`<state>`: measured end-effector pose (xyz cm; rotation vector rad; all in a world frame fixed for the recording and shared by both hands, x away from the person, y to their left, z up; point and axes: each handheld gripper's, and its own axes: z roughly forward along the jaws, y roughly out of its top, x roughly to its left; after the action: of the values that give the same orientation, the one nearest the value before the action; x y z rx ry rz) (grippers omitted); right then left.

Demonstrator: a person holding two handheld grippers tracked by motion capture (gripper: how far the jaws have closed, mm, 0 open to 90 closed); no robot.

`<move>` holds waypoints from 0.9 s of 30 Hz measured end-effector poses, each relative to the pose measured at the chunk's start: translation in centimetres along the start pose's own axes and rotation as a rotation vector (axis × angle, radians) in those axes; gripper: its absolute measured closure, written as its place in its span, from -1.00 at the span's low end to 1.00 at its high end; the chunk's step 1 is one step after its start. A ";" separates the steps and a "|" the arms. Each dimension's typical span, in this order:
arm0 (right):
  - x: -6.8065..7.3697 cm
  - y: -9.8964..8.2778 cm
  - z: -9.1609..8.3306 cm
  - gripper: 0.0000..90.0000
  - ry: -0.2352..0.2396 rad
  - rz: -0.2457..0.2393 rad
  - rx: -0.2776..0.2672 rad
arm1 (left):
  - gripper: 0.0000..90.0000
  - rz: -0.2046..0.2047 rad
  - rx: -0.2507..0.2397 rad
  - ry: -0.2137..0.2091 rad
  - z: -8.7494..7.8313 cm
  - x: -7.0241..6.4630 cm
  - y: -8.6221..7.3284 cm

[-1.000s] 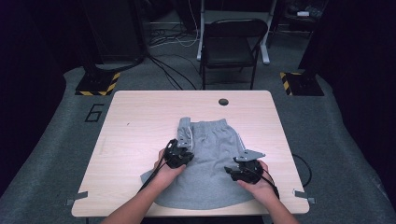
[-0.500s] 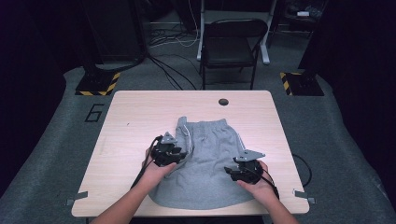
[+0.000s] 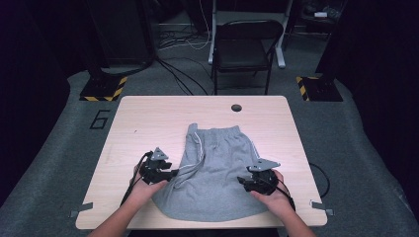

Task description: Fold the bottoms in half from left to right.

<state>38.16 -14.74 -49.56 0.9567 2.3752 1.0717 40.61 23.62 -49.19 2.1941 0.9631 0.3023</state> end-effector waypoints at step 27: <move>-0.4 0.0 -0.7 -0.05 -0.006 0.033 -0.029 | 0.95 0.100 -0.029 -0.234 1.8 -9.4 4.9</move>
<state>38.05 -15.41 -49.10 0.9909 2.3408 1.1108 37.64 13.65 -46.44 2.1964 0.7184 0.1007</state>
